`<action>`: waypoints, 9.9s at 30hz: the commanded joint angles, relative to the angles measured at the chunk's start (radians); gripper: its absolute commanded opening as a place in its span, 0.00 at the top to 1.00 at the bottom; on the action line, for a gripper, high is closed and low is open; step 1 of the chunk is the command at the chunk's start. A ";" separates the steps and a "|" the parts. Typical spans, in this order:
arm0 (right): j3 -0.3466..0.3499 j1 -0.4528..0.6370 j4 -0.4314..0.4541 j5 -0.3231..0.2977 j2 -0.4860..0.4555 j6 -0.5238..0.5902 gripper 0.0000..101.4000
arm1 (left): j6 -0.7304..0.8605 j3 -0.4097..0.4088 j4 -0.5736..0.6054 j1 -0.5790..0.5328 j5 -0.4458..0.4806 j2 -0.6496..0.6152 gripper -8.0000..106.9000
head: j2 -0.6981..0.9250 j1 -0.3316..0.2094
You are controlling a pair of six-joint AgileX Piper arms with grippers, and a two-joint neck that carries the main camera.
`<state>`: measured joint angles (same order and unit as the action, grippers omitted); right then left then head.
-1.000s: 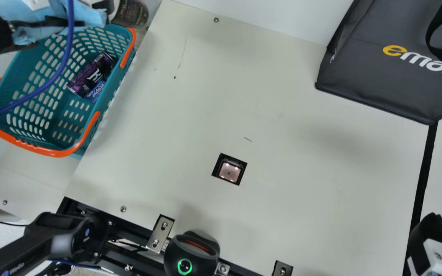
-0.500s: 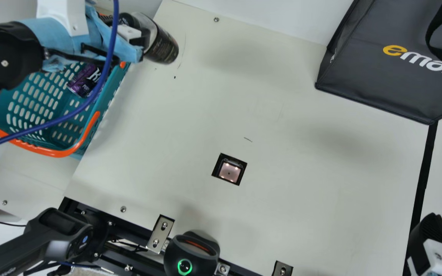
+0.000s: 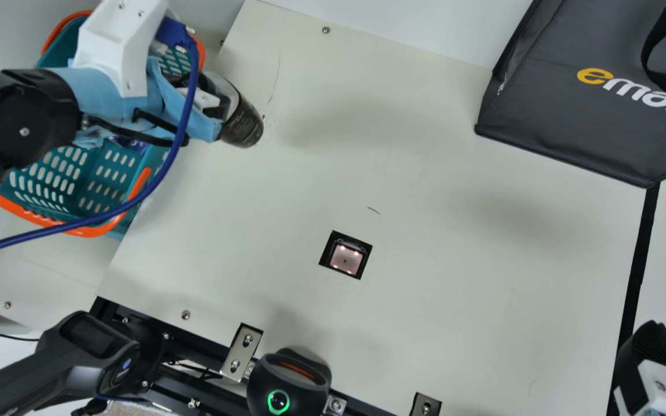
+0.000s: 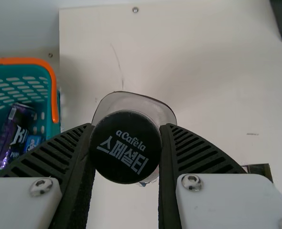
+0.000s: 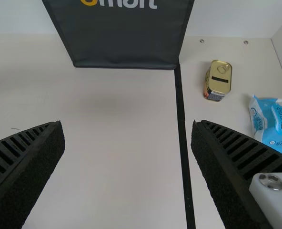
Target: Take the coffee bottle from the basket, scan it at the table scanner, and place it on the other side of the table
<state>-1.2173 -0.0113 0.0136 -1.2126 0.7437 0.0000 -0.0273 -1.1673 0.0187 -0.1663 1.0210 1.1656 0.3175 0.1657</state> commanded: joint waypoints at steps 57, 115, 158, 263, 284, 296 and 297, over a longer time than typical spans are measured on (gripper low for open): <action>0.000 0.000 0.000 0.000 0.000 0.000 0.06 | -0.092 0.273 -0.059 -0.050 -0.144 -0.051 0.30 | 0.004 -0.027; 0.000 0.000 0.000 0.000 0.000 0.000 0.06 | 0.024 0.262 0.101 0.069 -0.144 -0.253 0.15 | -0.345 -0.027; 0.000 0.000 0.000 0.000 0.000 0.000 0.06 | -0.245 0.494 -0.120 -0.084 -0.413 -0.185 0.67 | -0.345 -0.027; 0.000 0.000 0.000 -0.001 0.000 0.000 0.06 | -1.251 0.200 -0.536 -1.133 0.010 -0.008 1.00 | -0.345 -0.027; 0.000 0.000 0.000 -0.001 0.000 0.000 0.06 | -0.734 0.272 -0.354 -1.004 -0.166 -0.112 1.00 | -0.345 -0.027; 0.000 0.000 0.000 -0.001 0.000 0.000 0.06 | -0.380 0.269 -0.162 -0.912 -0.221 -0.118 1.00 | -0.345 -0.027; 0.000 0.000 0.000 -0.001 0.000 0.000 0.06 | -0.354 0.269 -0.146 -0.905 -0.223 -0.117 1.00 | -0.345 -0.027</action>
<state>-1.2173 -0.0113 0.0136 -1.2136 0.7437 0.0000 -0.4613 -0.8968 -0.1576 -1.0773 0.8004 1.0485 -0.0276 0.1657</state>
